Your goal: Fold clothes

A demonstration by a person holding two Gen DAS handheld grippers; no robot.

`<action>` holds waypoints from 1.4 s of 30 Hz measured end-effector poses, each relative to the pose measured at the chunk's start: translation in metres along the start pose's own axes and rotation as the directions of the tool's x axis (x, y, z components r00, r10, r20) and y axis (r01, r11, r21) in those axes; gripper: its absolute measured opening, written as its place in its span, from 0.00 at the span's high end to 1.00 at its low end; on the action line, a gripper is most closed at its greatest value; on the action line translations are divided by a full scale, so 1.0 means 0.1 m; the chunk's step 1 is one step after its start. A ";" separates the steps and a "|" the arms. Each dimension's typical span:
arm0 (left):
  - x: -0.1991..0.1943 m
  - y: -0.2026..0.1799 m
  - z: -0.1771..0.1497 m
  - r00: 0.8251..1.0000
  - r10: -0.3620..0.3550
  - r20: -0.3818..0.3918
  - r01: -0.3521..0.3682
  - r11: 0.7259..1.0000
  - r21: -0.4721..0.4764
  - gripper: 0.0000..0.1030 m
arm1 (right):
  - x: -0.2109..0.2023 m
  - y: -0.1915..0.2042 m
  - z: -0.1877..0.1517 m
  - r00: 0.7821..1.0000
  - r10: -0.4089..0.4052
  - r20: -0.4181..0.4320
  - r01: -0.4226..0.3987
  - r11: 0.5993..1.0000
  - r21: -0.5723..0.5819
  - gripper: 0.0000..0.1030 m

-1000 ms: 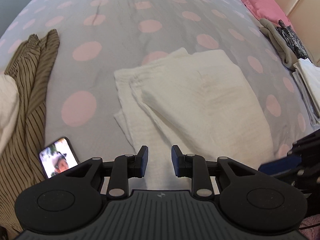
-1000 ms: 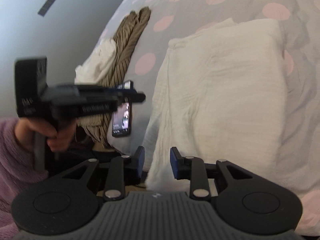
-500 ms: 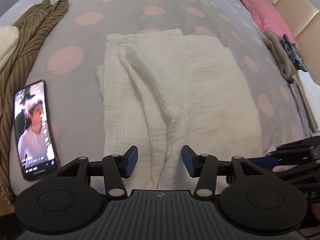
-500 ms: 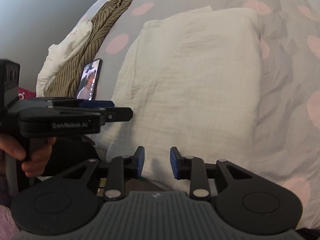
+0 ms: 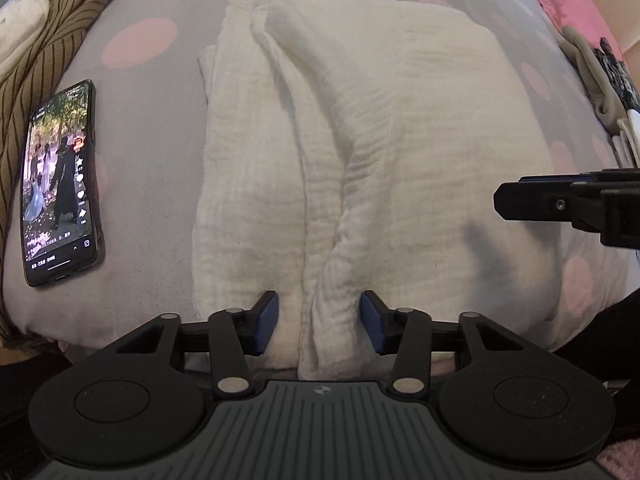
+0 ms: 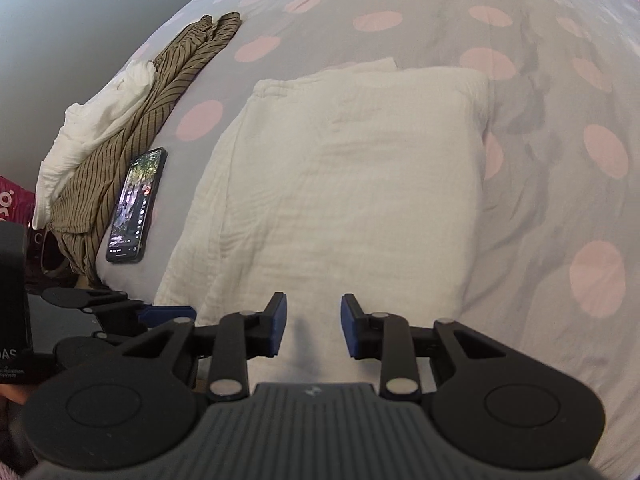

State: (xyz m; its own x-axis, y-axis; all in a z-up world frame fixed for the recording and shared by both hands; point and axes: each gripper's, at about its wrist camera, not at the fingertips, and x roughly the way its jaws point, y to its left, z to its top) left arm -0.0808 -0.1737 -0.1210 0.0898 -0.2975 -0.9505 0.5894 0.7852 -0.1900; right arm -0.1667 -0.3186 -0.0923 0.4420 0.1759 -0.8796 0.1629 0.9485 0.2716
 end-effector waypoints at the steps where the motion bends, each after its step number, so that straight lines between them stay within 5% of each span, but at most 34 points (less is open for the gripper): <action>1: 0.01 -0.01 0.01 1.000 -0.002 -0.003 0.002 1.000 -0.003 0.72 | 0.01 0.01 0.01 1.000 -0.004 0.003 0.004 1.000 -0.012 0.67; 7: 0.00 -0.07 0.02 1.000 -0.010 0.002 0.010 1.000 0.000 0.94 | 0.09 0.06 0.01 0.999 -0.040 -0.004 0.040 0.997 -0.071 0.67; 27: -0.82 0.07 0.27 0.994 -0.059 0.097 0.056 0.998 0.037 0.96 | 0.02 0.06 0.08 0.998 -0.068 0.005 0.068 0.995 -0.079 0.65; 34: -0.62 0.42 0.20 0.999 0.032 -0.012 -0.032 0.999 -0.002 0.96 | 0.02 0.06 0.06 0.997 -0.075 0.000 0.074 0.993 -0.090 0.63; 37: -0.37 0.58 0.14 0.995 -0.010 -0.096 0.005 0.998 -0.060 0.96 | 0.05 0.05 0.05 0.996 -0.093 -0.011 0.091 0.991 -0.093 0.63; 42: -0.19 0.54 0.12 0.994 0.014 -0.109 -0.018 0.999 -0.036 0.95 | 0.14 0.04 0.01 0.990 -0.139 -0.035 0.134 0.984 -0.115 0.63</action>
State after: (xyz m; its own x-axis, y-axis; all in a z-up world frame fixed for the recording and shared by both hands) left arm -0.0411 -0.1324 -0.1103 0.0101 -0.2258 -0.9741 0.5586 0.8092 -0.1818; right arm -0.1589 -0.3122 -0.1031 0.3834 0.0514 -0.9221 0.1184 0.9875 0.1043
